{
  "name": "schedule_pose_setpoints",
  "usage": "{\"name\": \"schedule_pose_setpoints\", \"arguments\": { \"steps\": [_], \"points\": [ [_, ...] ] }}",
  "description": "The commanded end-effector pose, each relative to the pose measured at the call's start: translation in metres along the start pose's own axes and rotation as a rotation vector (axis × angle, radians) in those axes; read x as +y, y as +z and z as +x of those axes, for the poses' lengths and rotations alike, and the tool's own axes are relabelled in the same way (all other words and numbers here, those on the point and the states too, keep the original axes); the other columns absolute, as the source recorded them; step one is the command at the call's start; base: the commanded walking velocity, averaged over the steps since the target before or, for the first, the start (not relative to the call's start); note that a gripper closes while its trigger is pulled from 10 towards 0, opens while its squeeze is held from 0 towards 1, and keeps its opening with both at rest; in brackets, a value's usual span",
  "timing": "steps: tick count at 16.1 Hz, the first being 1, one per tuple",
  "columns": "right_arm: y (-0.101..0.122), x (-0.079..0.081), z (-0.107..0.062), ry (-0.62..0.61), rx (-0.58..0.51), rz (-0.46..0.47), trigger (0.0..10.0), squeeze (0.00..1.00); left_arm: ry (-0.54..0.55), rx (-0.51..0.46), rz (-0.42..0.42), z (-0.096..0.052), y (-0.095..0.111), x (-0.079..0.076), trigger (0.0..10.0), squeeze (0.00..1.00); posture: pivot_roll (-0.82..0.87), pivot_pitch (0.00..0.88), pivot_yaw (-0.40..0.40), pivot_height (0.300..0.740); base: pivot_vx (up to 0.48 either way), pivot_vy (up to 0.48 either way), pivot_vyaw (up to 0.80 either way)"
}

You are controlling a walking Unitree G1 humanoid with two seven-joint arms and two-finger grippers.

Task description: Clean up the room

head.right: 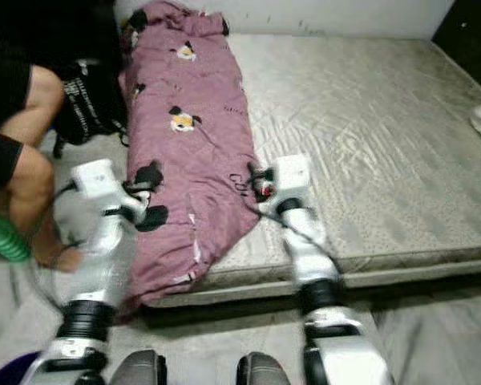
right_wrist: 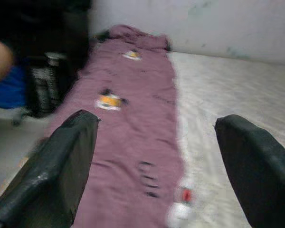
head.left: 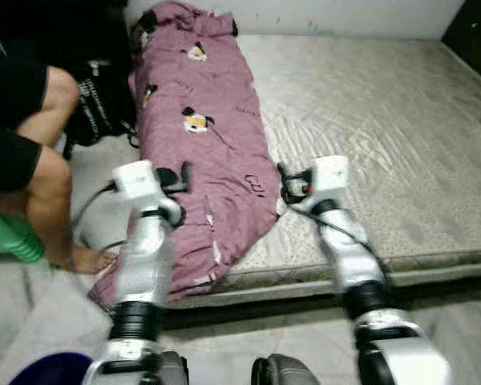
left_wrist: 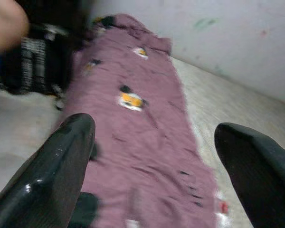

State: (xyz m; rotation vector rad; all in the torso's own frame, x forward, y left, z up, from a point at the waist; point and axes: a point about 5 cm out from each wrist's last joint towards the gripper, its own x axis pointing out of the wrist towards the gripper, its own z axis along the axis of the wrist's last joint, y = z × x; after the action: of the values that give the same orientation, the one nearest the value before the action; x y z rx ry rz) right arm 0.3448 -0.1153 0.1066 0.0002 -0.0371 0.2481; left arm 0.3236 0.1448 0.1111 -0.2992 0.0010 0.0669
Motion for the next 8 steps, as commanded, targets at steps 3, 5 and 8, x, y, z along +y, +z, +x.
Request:
{"name": "schedule_pose_setpoints", "arguments": {
  "steps": [3,5,8],
  "points": [
    [-0.001,-0.004,-0.002,0.020,0.006,-0.032,10.0,0.00,0.013,0.001,-0.001,-0.004,-0.001,-0.002,10.0,0.00,0.00,0.086,-0.074,0.740,0.000,0.000,0.00],
    [-0.004,-0.006,-0.005,-0.009,0.008,-0.023,10.0,0.00,0.028,0.015,0.008,-0.010,-0.004,0.007,10.0,0.00,0.00,0.086,-0.059,0.740,0.000,0.000,0.00],
    [-0.012,-0.004,-0.013,-0.010,0.027,-0.028,10.0,0.00,-0.004,0.031,0.040,-0.011,-0.006,0.008,10.0,0.00,-0.01,0.116,-0.043,0.740,0.000,0.000,0.00]
  ]
}}
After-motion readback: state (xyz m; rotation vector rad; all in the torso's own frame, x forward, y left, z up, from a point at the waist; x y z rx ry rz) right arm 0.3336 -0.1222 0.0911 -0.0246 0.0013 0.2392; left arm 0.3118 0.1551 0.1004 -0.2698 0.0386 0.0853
